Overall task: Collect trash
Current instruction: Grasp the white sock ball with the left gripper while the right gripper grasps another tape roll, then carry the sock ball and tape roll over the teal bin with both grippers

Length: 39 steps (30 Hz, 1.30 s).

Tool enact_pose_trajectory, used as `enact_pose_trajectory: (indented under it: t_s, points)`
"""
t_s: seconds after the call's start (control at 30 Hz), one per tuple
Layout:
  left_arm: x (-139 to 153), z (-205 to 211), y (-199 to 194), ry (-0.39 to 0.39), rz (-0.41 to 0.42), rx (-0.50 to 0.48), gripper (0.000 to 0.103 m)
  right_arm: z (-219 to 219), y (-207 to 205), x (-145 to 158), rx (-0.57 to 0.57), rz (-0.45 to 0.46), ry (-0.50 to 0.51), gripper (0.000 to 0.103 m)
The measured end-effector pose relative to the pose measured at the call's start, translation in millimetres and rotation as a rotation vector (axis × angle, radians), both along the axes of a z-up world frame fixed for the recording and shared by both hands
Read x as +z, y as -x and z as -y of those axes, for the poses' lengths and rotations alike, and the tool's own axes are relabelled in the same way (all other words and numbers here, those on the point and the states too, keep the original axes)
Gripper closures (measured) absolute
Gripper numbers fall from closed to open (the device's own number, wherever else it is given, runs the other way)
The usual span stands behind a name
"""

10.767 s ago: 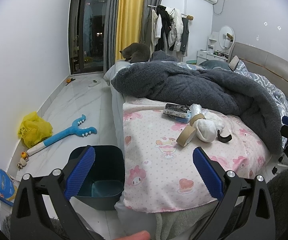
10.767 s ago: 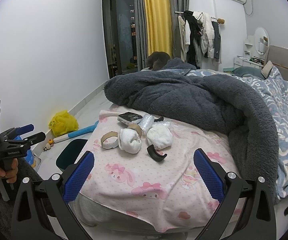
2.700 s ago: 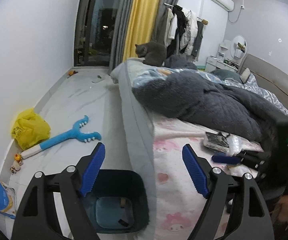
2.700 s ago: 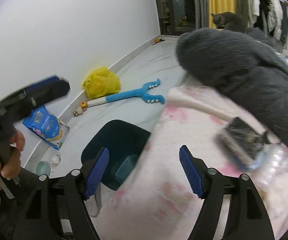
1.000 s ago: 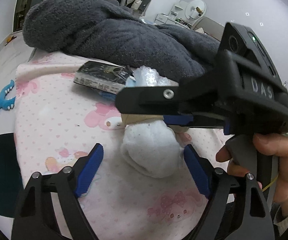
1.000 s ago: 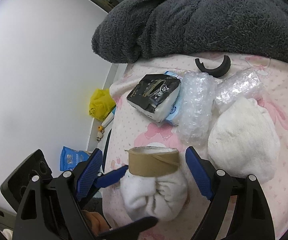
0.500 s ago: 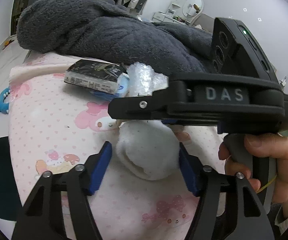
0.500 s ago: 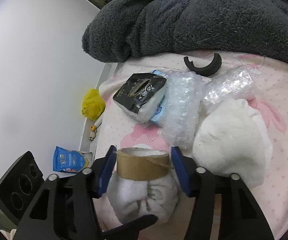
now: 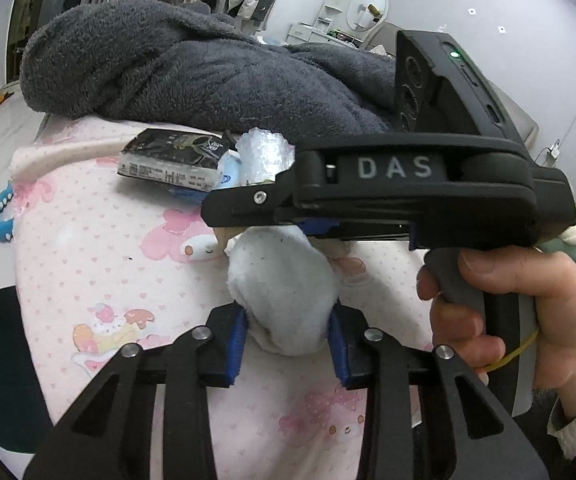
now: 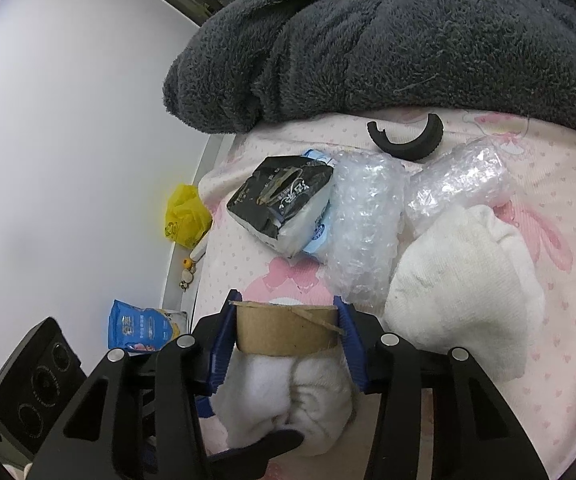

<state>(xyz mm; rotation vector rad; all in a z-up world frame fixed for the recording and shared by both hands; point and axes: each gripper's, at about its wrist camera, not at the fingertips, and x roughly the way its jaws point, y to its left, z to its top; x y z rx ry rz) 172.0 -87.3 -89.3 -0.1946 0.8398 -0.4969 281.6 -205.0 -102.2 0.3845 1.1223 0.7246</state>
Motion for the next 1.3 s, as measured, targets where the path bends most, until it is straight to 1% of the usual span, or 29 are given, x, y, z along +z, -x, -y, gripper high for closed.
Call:
enact_pose_trajectory:
  t_s: [0.2, 0.5, 0.53, 0.8, 0.9, 1.13, 1.3]
  points:
    - [5, -19, 10, 0.003, 0.008, 0.008, 0.066, -8, -1, 3, -0.005, 0.005, -0.001, 0.055]
    - [15, -49, 23, 0.012, 0.027, 0.050, 0.066, -26, -2, 8, -0.010, 0.018, 0.002, 0.055]
    - [17, -54, 31, 0.015, 0.030, 0.055, 0.066, -28, -3, 8, -0.012, 0.020, 0.005, 0.055]
    - [29, -81, 43, 0.018, 0.048, 0.089, 0.066, -47, -7, 4, -0.015, 0.021, 0.025, 0.055]
    - [31, -93, 43, 0.012, 0.054, 0.112, 0.066, -53, -7, 5, -0.012, 0.025, 0.022, 0.055]
    - [33, -129, 46, -0.015, 0.056, 0.197, 0.066, -71, -4, 10, 0.008, 0.052, 0.039, 0.055]
    - [27, -153, 43, -0.039, 0.033, 0.254, 0.066, -91, 0, 20, 0.039, 0.085, 0.035, 0.055]
